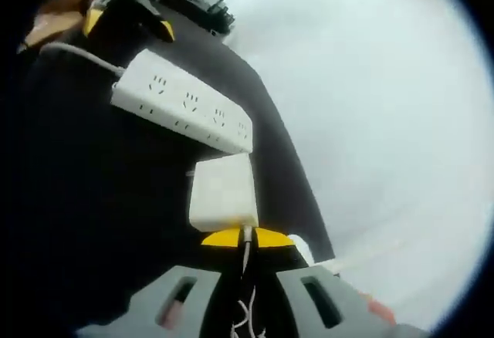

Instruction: Insert the desk lamp plug into the socket, turn on the power strip switch, turn on the lamp switch, then turn off the lamp switch, turn off the power strip switch, and remove the plug from the socket.

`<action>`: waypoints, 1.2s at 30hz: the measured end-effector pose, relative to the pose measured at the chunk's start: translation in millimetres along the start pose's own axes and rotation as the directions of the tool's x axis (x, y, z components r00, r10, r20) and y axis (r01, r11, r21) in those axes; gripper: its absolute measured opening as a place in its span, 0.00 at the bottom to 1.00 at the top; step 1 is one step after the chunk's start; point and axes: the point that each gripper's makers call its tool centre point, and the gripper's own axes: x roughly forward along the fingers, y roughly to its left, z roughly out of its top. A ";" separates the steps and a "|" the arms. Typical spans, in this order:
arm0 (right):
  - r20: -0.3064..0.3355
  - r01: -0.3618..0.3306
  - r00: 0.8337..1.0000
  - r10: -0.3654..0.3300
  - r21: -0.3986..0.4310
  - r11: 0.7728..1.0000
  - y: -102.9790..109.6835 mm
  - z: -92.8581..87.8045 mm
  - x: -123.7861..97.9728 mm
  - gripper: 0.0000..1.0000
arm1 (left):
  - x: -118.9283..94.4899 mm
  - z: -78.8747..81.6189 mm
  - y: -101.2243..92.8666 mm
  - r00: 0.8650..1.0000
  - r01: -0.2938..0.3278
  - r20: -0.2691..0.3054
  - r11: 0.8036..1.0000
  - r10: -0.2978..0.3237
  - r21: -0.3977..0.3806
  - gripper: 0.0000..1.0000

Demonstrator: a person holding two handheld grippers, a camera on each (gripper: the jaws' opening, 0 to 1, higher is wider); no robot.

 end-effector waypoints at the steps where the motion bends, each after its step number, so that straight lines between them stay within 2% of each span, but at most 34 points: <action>1: -0.001 0.005 1.000 -0.005 -0.010 1.000 1.1 0.2 -0.5 0.06 | 0.0 -0.5 -0.1 1.000 0.000 -0.002 1.000 0.000 0.000 0.87; 9: 0.031 0.079 0.997 -0.077 -0.094 0.992 -8.8 7.0 -6.7 0.06 | 0.1 -2.2 0.2 1.000 -0.005 -0.009 1.000 0.005 -0.001 0.86; 19: 0.043 0.104 0.994 -0.099 -0.124 0.987 -13.8 12.3 -8.9 0.06 | 0.1 -3.4 0.8 1.000 -0.007 -0.016 1.000 0.007 0.000 0.86; 26: 0.045 0.115 0.993 -0.109 -0.169 0.979 -5.1 12.0 -3.0 0.06 | 0.4 -3.8 1.4 1.000 -0.009 -0.021 1.000 0.009 0.002 0.86; 30: 0.068 0.128 0.991 -0.118 -0.181 0.975 0.5 16.5 -2.9 0.06 | 0.8 -3.5 1.5 1.000 -0.008 -0.020 1.000 0.008 0.002 0.86; 34: 0.091 0.147 0.988 -0.129 -0.229 0.962 9.1 21.0 -2.5 0.06 | 1.1 -3.9 1.3 1.000 -0.007 -0.022 1.000 0.007 0.003 0.85; 36: 0.098 0.151 0.987 -0.131 -0.234 0.961 9.2 18.2 -2.3 0.07 | 1.2 -3.7 1.4 1.000 -0.007 -0.022 1.000 0.007 0.002 0.85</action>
